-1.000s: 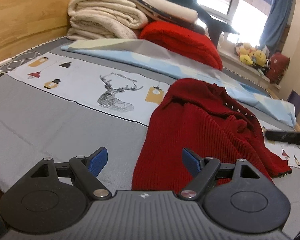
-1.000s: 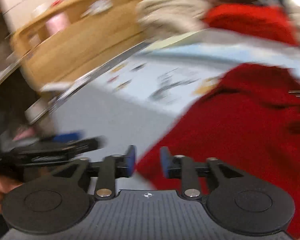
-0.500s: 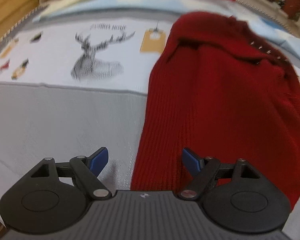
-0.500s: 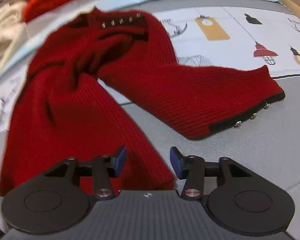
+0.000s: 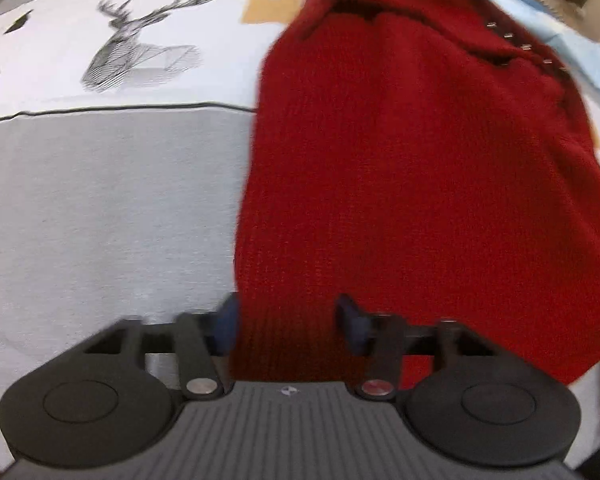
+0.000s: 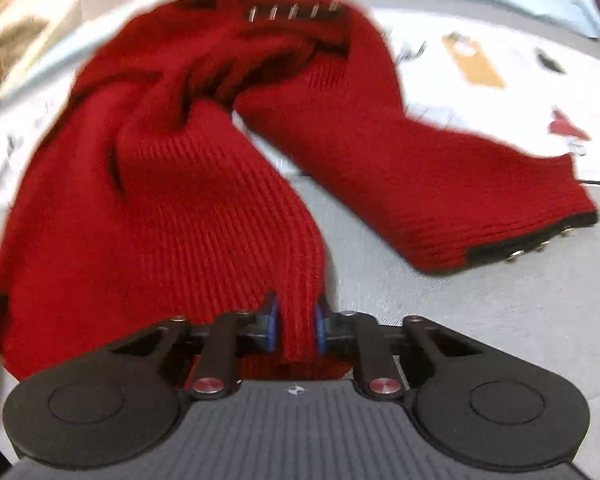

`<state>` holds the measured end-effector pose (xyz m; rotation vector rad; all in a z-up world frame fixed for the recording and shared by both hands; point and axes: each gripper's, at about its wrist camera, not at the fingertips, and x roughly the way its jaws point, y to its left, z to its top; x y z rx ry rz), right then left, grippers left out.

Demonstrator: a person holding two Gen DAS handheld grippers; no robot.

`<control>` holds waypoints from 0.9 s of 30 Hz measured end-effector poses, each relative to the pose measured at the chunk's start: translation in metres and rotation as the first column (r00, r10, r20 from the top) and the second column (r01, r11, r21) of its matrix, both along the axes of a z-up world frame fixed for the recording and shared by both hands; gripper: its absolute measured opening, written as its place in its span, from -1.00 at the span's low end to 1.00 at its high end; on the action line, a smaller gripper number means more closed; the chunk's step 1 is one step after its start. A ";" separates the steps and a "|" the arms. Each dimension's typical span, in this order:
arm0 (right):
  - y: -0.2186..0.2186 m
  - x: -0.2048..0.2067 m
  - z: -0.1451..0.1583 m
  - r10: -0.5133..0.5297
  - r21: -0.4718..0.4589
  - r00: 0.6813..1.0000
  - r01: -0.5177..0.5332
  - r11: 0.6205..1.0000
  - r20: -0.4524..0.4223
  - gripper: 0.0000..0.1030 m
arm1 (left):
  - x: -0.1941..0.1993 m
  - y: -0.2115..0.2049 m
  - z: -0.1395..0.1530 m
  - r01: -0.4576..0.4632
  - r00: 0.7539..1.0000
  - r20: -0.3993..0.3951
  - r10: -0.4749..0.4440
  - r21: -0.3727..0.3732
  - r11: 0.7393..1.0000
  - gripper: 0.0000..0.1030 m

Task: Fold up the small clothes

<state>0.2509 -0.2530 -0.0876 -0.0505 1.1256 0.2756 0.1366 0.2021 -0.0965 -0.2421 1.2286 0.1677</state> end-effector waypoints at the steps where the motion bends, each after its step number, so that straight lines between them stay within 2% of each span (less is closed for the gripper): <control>1: -0.003 -0.004 0.009 -0.005 0.011 1.000 0.005 1.000 0.028 -0.73 | -0.002 -0.003 0.002 0.022 1.000 0.009 -0.022 -0.006 1.000 -0.38; 5: -0.029 -0.030 0.051 -0.038 0.086 0.992 0.028 0.996 0.119 -0.74 | -0.014 -0.019 0.016 0.118 0.992 0.055 -0.115 -0.062 0.991 -0.52; 9: -0.065 -0.055 0.075 -0.065 0.105 0.989 0.051 0.993 0.131 -0.74 | -0.044 -0.043 0.036 0.296 0.951 0.114 -0.289 -0.057 0.953 -0.55; 11: -0.074 -0.069 0.076 -0.048 0.086 0.995 0.040 0.995 0.092 -0.73 | -0.059 -0.047 0.034 0.350 0.933 0.087 -0.348 -0.010 0.937 -0.55; 14: -0.077 -0.084 0.050 0.062 0.055 0.994 -0.057 0.997 -0.090 -0.67 | -0.081 -0.045 0.022 0.440 0.897 -0.008 -0.442 0.105 0.892 -0.55; 15: -0.075 -0.089 0.041 0.089 0.021 0.987 -0.087 0.996 -0.131 -0.63 | -0.087 -0.042 0.019 0.466 0.884 -0.027 -0.467 0.124 0.876 -0.55; 16: -0.072 -0.094 0.037 0.110 -0.012 0.984 -0.113 0.994 -0.140 -0.58 | -0.091 -0.037 0.017 0.476 0.879 -0.034 -0.475 0.124 0.871 -0.55; 18: -0.072 -0.098 0.039 0.111 -0.039 0.989 -0.115 0.993 -0.094 -0.47 | -0.097 -0.024 0.019 0.456 0.890 -0.017 -0.457 0.089 0.885 -0.51; 20: -0.083 -0.094 0.045 0.041 0.015 0.997 -0.040 0.999 -0.065 -0.12 | -0.097 -0.011 0.024 0.406 0.914 0.012 -0.406 0.043 0.913 -0.40; 23: -0.099 -0.086 0.043 -0.069 0.055 0.995 0.073 0.996 -0.069 -0.06 | -0.091 -0.006 0.024 0.314 0.949 0.021 -0.314 -0.011 0.949 -0.22; 24: -0.100 -0.083 0.039 -0.088 0.052 0.993 0.092 0.994 -0.083 -0.06 | -0.087 -0.001 0.023 0.279 0.960 0.016 -0.279 -0.016 0.960 -0.15; 27: -0.096 -0.079 0.021 -0.091 0.055 0.988 0.098 0.994 -0.125 -0.06 | -0.076 -0.002 0.019 0.195 0.981 -0.003 -0.195 -0.032 0.980 -0.13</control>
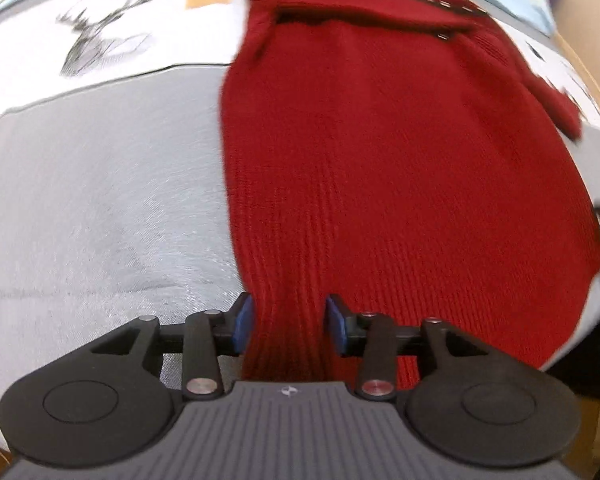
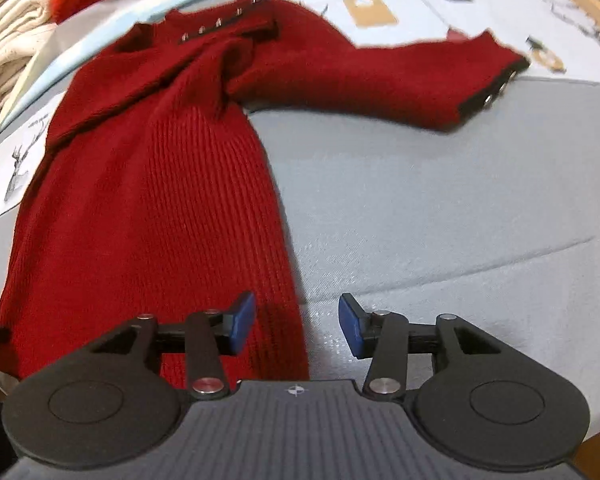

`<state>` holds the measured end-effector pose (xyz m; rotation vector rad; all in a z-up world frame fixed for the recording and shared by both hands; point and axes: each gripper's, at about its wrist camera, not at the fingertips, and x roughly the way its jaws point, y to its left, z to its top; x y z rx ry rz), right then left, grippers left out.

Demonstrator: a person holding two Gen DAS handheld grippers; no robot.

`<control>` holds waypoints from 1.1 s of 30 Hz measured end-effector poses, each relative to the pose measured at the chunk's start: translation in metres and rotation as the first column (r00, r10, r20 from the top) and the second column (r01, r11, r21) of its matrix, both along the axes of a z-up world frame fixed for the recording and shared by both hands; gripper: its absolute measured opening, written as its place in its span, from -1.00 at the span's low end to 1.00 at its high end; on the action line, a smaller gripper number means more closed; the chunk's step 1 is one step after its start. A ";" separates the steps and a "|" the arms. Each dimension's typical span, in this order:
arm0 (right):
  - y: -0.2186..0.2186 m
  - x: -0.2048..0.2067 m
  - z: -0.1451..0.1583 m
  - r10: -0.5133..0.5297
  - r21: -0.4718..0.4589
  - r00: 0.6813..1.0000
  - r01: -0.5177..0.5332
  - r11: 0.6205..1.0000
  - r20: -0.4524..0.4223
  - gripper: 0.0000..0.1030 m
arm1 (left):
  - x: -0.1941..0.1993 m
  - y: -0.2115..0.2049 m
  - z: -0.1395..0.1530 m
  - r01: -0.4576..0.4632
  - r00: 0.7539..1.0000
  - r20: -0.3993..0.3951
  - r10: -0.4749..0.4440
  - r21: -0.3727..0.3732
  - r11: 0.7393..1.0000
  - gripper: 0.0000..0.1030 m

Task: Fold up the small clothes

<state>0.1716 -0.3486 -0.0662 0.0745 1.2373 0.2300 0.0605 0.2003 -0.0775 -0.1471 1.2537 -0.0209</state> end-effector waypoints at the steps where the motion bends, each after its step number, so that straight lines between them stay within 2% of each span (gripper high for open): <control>1: 0.003 0.004 -0.005 0.008 -0.004 1.000 -0.008 1.000 -0.015 -0.06 | 0.003 0.000 -0.001 -0.027 1.000 -0.007 0.027 -0.007 1.000 -0.13; 6: 0.023 0.003 -0.027 0.107 -0.051 0.992 -0.110 0.993 -0.062 -0.07 | 0.004 0.003 -0.003 -0.095 0.995 -0.036 0.094 -0.026 0.995 -0.08; 7: 0.029 0.002 -0.028 0.139 -0.051 0.988 -0.142 0.988 -0.070 -0.14 | 0.007 0.004 -0.005 -0.093 0.995 -0.039 0.092 -0.023 0.995 -0.08; 8: 0.034 0.000 -0.029 0.171 -0.049 0.983 -0.174 0.983 -0.073 -0.36 | 0.008 0.003 -0.006 -0.091 0.995 -0.044 0.090 -0.019 0.996 -0.08; 9: 0.039 -0.003 -0.029 0.204 -0.056 0.976 -0.208 0.976 -0.070 -0.49 | 0.008 0.003 -0.007 -0.090 0.995 -0.047 0.089 -0.017 0.996 -0.16; 10: 0.043 -0.005 -0.028 0.234 -0.067 0.970 -0.238 0.969 -0.060 -0.68 | 0.009 0.001 -0.008 -0.085 0.996 -0.043 0.084 -0.016 0.996 -0.34; 12: 0.046 -0.008 -0.018 0.271 -0.060 0.962 -0.272 0.960 -0.030 -0.73 | 0.014 -0.012 -0.005 -0.050 0.999 -0.015 0.050 -0.019 0.999 -0.50; 15: 0.021 -0.006 0.013 0.193 -0.029 0.980 -0.191 0.981 0.057 -0.75 | 0.015 -0.042 0.004 0.048 0.998 0.036 -0.045 -0.102 0.994 -0.55; 17: -0.002 -0.012 0.038 0.149 -0.054 0.978 -0.142 0.988 0.145 -0.76 | 0.016 -0.067 0.009 0.128 0.990 0.070 -0.119 -0.139 0.982 -0.55; 19: -0.027 -0.020 0.051 0.096 -0.085 0.979 -0.082 0.993 0.179 -0.76 | 0.014 -0.092 0.009 0.206 0.977 0.078 -0.197 -0.138 0.969 -0.55; 22: -0.054 -0.030 0.048 0.012 -0.140 0.991 0.007 0.990 0.136 -0.76 | 0.010 -0.108 0.001 0.258 0.966 0.039 -0.255 -0.075 0.963 -0.56; 24: -0.049 -0.035 0.034 0.045 -0.200 0.996 -0.029 0.979 0.076 -0.74 | 0.007 -0.099 0.000 0.239 0.971 0.016 -0.238 -0.035 0.970 -0.56; 26: -0.033 -0.038 0.022 0.106 -0.224 0.994 -0.097 0.970 0.028 -0.58 | 0.004 -0.081 0.002 0.209 0.978 0.003 -0.209 0.026 0.978 -0.57; 27: -0.020 -0.039 0.017 0.149 -0.237 0.989 -0.142 0.961 0.013 -0.57 | 0.001 -0.069 0.004 0.183 0.983 -0.006 -0.183 0.054 0.982 -0.58; 28: -0.005 -0.039 0.014 0.188 -0.246 0.982 -0.179 0.952 0.010 -0.46 | -0.002 -0.061 0.006 0.166 0.986 -0.013 -0.166 0.067 0.984 -0.58; 29: 0.008 -0.039 0.010 0.232 -0.248 0.973 -0.223 0.943 0.009 -0.24 | -0.004 -0.055 0.008 0.163 0.987 -0.021 -0.162 0.071 0.984 -0.58; 30: 0.020 -0.037 0.006 0.255 -0.242 0.967 -0.244 0.939 0.013 -0.16 | -0.007 -0.051 0.008 0.172 0.985 -0.034 -0.170 0.070 0.983 -0.58; 33: 0.029 -0.035 -0.001 0.239 -0.229 0.971 -0.233 0.945 -0.002 -0.12 | -0.013 -0.058 0.007 0.219 0.975 -0.068 -0.214 0.077 0.973 -0.58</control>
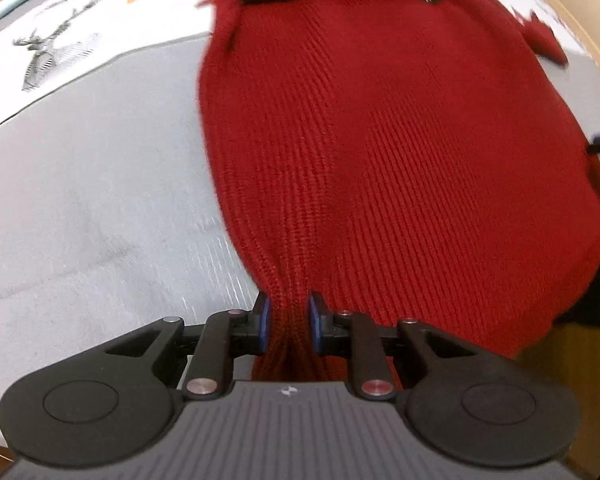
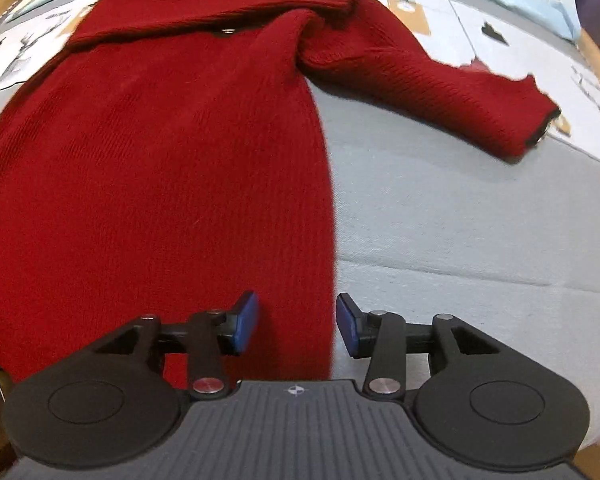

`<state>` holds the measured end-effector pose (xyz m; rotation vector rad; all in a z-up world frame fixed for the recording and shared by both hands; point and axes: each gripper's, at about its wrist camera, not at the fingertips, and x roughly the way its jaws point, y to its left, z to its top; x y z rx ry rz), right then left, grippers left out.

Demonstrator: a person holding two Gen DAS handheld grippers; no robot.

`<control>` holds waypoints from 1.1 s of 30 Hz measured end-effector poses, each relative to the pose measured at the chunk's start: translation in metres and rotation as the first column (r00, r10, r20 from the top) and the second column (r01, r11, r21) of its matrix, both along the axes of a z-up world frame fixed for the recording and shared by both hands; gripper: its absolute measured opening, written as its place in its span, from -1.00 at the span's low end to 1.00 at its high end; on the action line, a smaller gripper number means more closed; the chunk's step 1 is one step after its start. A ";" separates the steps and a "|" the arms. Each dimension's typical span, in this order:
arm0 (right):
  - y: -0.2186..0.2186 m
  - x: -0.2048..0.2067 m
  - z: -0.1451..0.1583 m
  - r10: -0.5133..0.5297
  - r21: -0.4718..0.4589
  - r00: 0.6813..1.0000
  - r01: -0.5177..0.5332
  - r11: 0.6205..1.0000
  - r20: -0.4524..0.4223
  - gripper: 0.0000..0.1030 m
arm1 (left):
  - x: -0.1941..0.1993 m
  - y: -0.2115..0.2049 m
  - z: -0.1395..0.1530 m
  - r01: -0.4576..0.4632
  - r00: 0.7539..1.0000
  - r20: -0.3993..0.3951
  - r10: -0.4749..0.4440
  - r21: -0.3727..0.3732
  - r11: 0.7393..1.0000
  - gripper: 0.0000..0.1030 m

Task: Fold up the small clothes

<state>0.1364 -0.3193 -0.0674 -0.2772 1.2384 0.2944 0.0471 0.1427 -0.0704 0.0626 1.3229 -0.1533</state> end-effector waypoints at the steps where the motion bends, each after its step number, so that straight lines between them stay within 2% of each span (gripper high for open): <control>1: -0.003 -0.004 -0.002 -0.008 0.001 1.000 0.008 1.000 -0.010 -0.12 | -0.001 -0.008 0.000 0.025 1.000 0.000 -0.025 0.019 0.999 -0.57; 3: 0.000 -0.009 -0.009 0.006 -0.015 0.999 -0.006 1.000 -0.044 -0.14 | 0.002 -0.016 0.000 0.054 0.999 -0.006 -0.054 0.055 0.997 -0.52; 4: -0.004 -0.010 -0.015 0.022 -0.027 0.998 -0.024 0.999 -0.058 -0.22 | 0.004 -0.018 0.000 0.058 0.998 -0.012 -0.057 0.065 0.996 -0.52; 7: 0.004 -0.018 -0.015 0.079 -0.037 0.996 -0.080 0.996 -0.040 -0.83 | 0.007 -0.025 0.004 0.084 0.996 -0.022 -0.082 0.094 0.992 -0.46; 10: -0.005 -0.020 -0.008 0.049 -0.048 0.999 -0.049 0.998 -0.018 -0.84 | 0.006 -0.037 0.018 0.084 0.996 0.009 -0.086 0.120 0.989 -0.34; 11: -0.007 -0.024 -0.003 0.051 -0.055 0.999 -0.051 0.997 -0.010 -0.84 | 0.005 -0.037 0.028 0.071 0.996 0.044 -0.077 0.125 0.990 -0.31; 12: -0.009 -0.029 0.004 0.056 -0.039 0.998 -0.056 0.998 -0.010 -0.83 | 0.011 -0.039 0.042 0.049 0.993 0.098 -0.062 0.127 0.991 -0.18; 13: -0.012 -0.031 0.007 0.055 -0.012 0.998 -0.055 0.998 -0.011 -0.81 | 0.016 -0.040 0.053 0.022 0.989 0.144 -0.039 0.116 0.993 -0.05; 15: -0.019 -0.029 0.023 0.028 0.045 0.999 -0.030 0.999 0.036 -0.79 | 0.031 -0.039 0.078 -0.063 0.969 0.241 0.048 0.053 0.997 0.04; 17: -0.031 -0.030 0.039 -0.028 0.111 0.990 0.012 0.994 0.139 -0.52 | 0.045 -0.041 0.093 -0.138 0.943 0.306 0.135 -0.010 0.990 0.05; 20: -0.053 -0.018 0.057 -0.198 0.231 0.951 0.143 0.962 0.236 -0.20 | 0.063 -0.051 0.111 -0.231 0.889 0.391 0.240 -0.070 0.970 0.07; 23: -0.074 0.004 0.051 -0.347 0.313 0.893 0.255 0.915 0.286 -0.12 | 0.076 -0.064 0.113 -0.277 0.854 0.437 0.283 -0.077 0.958 0.07; 25: -0.081 0.028 0.041 -0.425 0.312 0.870 0.342 0.886 0.252 -0.12 | 0.083 -0.077 0.115 -0.279 0.848 0.447 0.285 -0.082 0.957 0.07; 28: -0.087 0.056 0.040 -0.527 0.414 0.820 0.408 0.813 0.226 0.23 | 0.097 -0.085 0.108 -0.247 0.844 0.472 0.257 -0.083 0.965 0.07; 31: -0.089 0.093 0.023 -0.588 0.453 0.791 0.469 0.758 0.165 0.23 | 0.123 -0.097 0.089 -0.205 0.860 0.456 0.230 -0.104 0.973 0.07; 33: -0.082 0.122 0.008 -0.596 0.456 0.788 0.478 0.750 0.155 0.23 | 0.151 -0.113 0.082 -0.190 0.860 0.464 0.212 -0.095 0.977 0.07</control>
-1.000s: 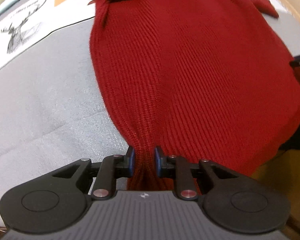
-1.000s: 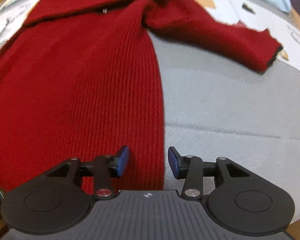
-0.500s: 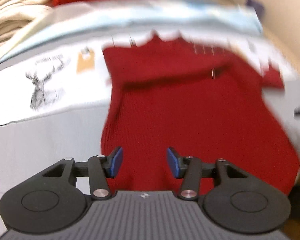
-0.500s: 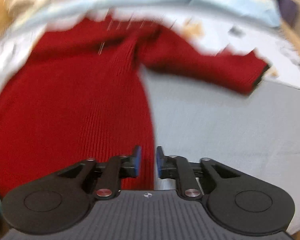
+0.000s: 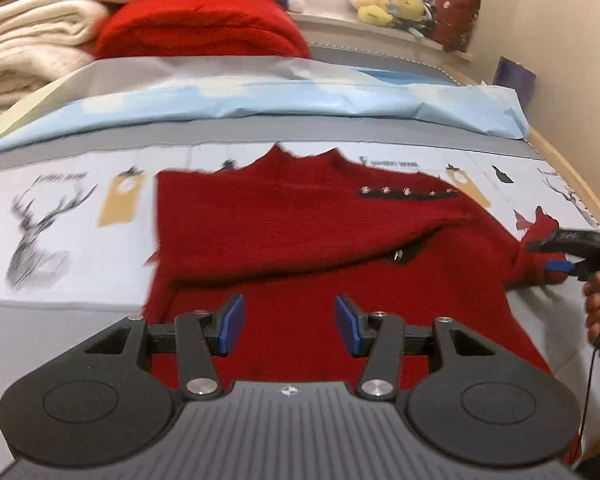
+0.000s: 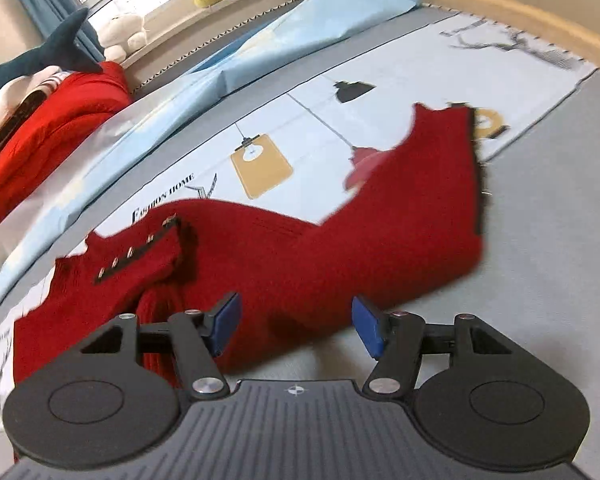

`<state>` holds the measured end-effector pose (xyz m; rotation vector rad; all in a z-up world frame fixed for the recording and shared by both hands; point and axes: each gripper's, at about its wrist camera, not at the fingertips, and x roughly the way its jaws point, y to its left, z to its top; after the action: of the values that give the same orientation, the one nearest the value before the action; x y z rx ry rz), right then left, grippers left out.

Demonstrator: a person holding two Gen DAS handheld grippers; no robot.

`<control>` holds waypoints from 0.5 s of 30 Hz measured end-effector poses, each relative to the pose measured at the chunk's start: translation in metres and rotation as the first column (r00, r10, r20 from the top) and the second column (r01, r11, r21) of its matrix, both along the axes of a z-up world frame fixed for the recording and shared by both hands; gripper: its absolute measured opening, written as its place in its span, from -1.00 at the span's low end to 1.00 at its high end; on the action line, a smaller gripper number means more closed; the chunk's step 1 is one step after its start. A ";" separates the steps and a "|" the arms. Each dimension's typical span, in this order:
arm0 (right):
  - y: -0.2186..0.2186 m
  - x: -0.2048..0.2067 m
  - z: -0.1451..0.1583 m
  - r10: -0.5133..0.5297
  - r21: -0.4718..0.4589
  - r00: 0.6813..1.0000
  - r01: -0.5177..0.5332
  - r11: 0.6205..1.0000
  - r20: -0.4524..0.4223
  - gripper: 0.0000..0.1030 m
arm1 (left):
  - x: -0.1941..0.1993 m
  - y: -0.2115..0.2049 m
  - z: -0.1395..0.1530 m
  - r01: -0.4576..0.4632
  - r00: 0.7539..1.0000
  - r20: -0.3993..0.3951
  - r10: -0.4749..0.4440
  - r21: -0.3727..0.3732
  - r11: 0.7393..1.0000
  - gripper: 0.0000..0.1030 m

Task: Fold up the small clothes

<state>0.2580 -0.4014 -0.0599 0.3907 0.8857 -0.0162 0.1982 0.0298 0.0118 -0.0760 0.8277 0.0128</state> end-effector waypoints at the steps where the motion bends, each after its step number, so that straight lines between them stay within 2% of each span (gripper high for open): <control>1: 0.006 0.013 -0.007 -0.005 -0.024 1.000 0.004 1.000 -0.008 0.24 | 0.015 -0.005 -0.007 0.013 1.000 0.008 -0.013 0.007 1.000 0.07; 4: 0.025 0.034 -0.023 0.000 -0.141 0.998 -0.008 0.990 -0.056 0.25 | 0.063 -0.038 -0.028 0.046 0.999 -0.009 -0.046 0.007 0.999 0.07; 6: 0.035 0.045 -0.030 0.032 -0.229 0.996 -0.049 0.972 -0.080 0.12 | 0.096 -0.058 -0.044 0.054 0.997 -0.045 -0.056 -0.036 0.998 0.07; 7: 0.037 0.050 -0.030 0.053 -0.266 0.995 -0.073 0.961 -0.083 -0.41 | 0.108 -0.067 -0.051 0.058 0.997 -0.053 -0.060 -0.048 0.997 0.07; 8: 0.039 0.054 -0.028 0.077 -0.298 0.994 -0.098 0.950 -0.079 -0.74 | 0.122 -0.078 -0.058 0.065 0.996 -0.060 -0.068 -0.051 0.997 0.09; 9: 0.036 0.058 -0.024 0.083 -0.305 0.994 -0.101 0.947 -0.071 -0.78 | 0.134 -0.088 -0.067 0.073 0.995 -0.069 -0.077 -0.047 0.996 0.26; 10: 0.029 0.060 -0.020 0.071 -0.288 0.996 -0.083 0.954 -0.052 -0.82 | 0.146 -0.099 -0.075 0.082 0.993 -0.079 -0.085 -0.036 0.996 0.53; 11: 0.021 0.060 -0.012 0.051 -0.273 0.999 -0.052 0.961 -0.012 -0.83 | 0.157 -0.109 -0.082 0.092 0.992 -0.085 -0.094 -0.029 0.995 0.60; 13: 0.005 0.051 0.015 0.022 -0.272 0.985 0.026 0.962 0.174 -0.83 | 0.177 -0.126 -0.096 0.119 0.988 -0.093 -0.122 -0.036 0.992 0.61; 15: -0.010 0.035 0.034 0.004 -0.297 0.936 0.108 0.949 0.353 -0.83 | 0.195 -0.140 -0.108 0.138 0.984 -0.110 -0.140 -0.026 0.990 0.61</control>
<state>0.2934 -0.4115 -0.0254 0.1119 0.5065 -0.1323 0.3933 -0.1105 -0.0962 -0.0351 0.9439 -0.1231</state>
